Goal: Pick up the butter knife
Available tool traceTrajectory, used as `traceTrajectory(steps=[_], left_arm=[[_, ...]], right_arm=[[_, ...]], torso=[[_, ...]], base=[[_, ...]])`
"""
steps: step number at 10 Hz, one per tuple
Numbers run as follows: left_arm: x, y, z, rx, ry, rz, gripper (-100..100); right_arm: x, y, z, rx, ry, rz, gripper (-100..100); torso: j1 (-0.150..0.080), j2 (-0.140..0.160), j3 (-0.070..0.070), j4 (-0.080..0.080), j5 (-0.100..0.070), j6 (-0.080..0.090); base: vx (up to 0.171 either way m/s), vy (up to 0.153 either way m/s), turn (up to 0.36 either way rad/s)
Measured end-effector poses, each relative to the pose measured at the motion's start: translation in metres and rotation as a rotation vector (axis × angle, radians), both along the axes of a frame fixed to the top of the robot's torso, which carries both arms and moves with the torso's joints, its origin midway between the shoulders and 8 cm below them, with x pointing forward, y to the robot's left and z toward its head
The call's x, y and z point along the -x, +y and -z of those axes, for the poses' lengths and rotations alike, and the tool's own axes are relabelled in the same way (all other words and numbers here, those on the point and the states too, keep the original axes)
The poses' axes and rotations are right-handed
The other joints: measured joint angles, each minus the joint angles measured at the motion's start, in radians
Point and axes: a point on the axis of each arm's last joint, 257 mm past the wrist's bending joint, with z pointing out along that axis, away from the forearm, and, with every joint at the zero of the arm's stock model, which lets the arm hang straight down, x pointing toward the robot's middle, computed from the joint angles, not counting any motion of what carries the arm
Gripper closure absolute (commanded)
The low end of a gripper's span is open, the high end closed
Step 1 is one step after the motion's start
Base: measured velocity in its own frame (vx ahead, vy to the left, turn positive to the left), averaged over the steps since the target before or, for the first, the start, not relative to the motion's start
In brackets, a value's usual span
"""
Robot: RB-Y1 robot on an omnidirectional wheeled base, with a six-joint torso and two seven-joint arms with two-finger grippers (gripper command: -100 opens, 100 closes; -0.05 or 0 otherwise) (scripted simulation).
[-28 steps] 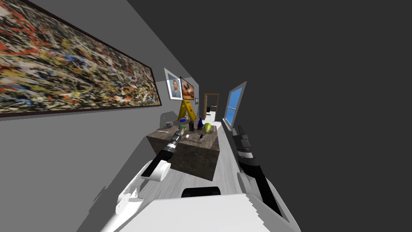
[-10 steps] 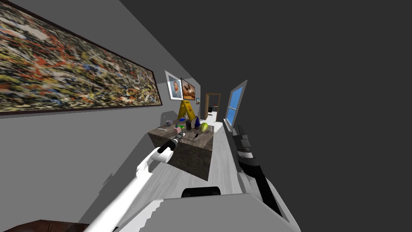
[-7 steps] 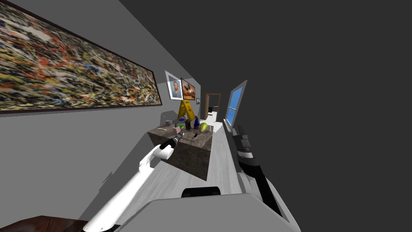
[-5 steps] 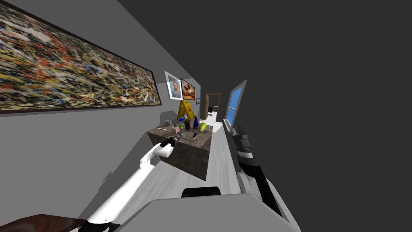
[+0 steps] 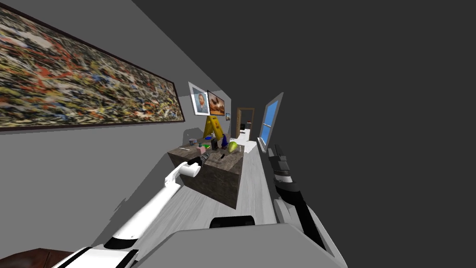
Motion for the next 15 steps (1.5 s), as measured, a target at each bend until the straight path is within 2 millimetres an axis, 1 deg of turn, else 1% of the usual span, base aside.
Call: traceTrajectory(steps=[1,2,3,4,5,8,11,12,15], left_arm=[[0.002,0.007,0.009,-0.008,0.037,-0.016,-100],[-0.001,0.018,0.012,-0.018,0.067,-0.031,-100],[-0.002,0.025,0.019,-0.024,0.103,-0.047,-100],[0.001,0.029,0.025,-0.027,0.125,-0.057,-100],[0.001,0.037,0.025,-0.033,0.151,-0.073,-100],[0.010,0.059,0.039,-0.044,0.243,-0.119,-100],[0.015,0.080,0.047,-0.047,0.329,-0.170,-100],[0.019,0.087,0.052,-0.046,0.361,-0.187,-100],[0.028,0.105,0.059,-0.037,0.452,-0.243,-100]], right_arm=[[0.000,0.000,0.000,0.000,0.000,0.000,0],[0.000,0.000,0.000,0.000,0.000,0.000,0],[0.000,0.000,0.000,0.000,0.000,0.000,0],[0.000,0.000,0.000,0.000,0.000,0.000,0],[0.000,0.000,0.000,0.000,0.000,0.000,0],[0.000,0.000,0.000,0.000,0.000,0.000,0],[0.000,0.000,0.000,0.000,0.000,0.000,0],[0.000,0.000,0.000,0.000,0.000,0.000,0],[0.000,0.000,0.000,0.000,0.000,0.000,0]], torso=[[0.000,0.000,0.000,0.000,0.000,0.000],[-0.001,-0.001,0.000,0.000,0.000,0.000],[0.000,0.000,0.000,0.000,0.000,0.000],[0.003,0.000,0.000,0.000,0.001,0.000],[0.002,0.000,0.000,0.000,0.000,0.000],[0.001,0.000,0.000,0.000,0.000,0.000],[0.000,0.000,0.000,0.000,0.000,0.000],[0.001,0.000,0.000,0.000,0.000,0.000],[0.002,-0.001,-0.001,0.000,0.000,0.000]], base=[[0.013,-0.094,-0.021],[0.011,-0.072,-0.009],[0.004,-0.028,0.000],[0.006,-0.047,-0.036],[0.009,-0.055,-0.020],[0.009,-0.062,-0.039],[0.013,-0.062,-0.037],[0.021,-0.061,-0.060],[0.025,-0.040,-0.054]])
